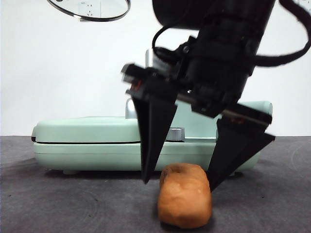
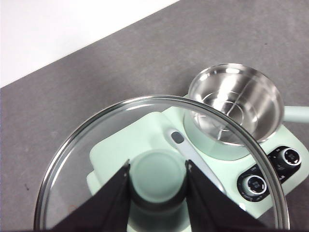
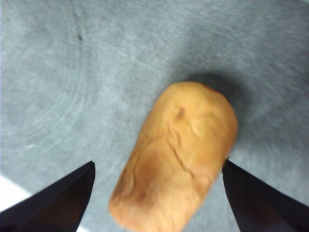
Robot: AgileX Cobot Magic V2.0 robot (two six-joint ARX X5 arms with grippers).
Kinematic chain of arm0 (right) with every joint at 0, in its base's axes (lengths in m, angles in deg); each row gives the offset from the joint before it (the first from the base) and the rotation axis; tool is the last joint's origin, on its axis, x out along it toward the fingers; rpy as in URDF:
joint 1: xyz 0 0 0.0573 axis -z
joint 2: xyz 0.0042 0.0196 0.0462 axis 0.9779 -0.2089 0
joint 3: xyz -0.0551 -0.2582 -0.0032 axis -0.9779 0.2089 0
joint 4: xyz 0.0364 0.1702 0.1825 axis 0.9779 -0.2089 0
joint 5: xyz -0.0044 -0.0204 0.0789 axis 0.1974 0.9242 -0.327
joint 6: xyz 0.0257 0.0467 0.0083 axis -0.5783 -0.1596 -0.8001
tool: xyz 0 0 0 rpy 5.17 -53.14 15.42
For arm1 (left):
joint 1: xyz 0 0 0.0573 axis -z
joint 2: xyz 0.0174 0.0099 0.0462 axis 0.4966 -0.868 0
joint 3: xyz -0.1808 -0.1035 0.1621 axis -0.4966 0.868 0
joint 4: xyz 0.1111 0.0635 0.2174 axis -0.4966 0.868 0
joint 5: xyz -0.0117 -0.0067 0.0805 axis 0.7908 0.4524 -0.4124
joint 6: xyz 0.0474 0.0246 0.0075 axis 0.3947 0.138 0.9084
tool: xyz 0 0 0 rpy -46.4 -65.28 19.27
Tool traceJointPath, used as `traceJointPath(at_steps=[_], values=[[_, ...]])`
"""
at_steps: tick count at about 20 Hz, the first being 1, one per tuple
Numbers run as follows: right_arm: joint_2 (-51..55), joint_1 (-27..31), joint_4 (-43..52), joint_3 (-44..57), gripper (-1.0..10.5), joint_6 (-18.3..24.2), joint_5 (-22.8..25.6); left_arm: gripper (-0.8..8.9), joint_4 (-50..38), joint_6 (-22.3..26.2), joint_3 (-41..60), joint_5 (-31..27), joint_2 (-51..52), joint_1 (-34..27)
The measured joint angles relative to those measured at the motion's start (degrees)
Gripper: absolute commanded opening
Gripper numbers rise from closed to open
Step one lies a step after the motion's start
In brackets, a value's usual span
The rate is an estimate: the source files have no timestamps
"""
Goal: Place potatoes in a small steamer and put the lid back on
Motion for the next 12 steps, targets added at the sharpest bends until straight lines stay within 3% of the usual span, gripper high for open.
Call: traceJointPath(at_steps=[2,5,9,12], values=[[-1.57,0.00,0.59,0.00,3.8,0.00,0.00,0.16,0.04,0.00,0.11,-0.04,0.00,-0.11],[-2.62,0.00,1.22,0.00,1.1,-0.04,0.02,0.16,0.04,0.00,0.11,0.04,0.00,-0.07],[-2.62,0.17,-1.05,-1.31,0.9,0.07,-0.26,0.16,0.02,0.00,0.11,0.02,0.00,-0.46],[-2.67,1.99,-8.87,-7.85,0.9,3.02,-0.44,0.16,-1.07,0.00,0.55,0.09,0.00,-1.57]])
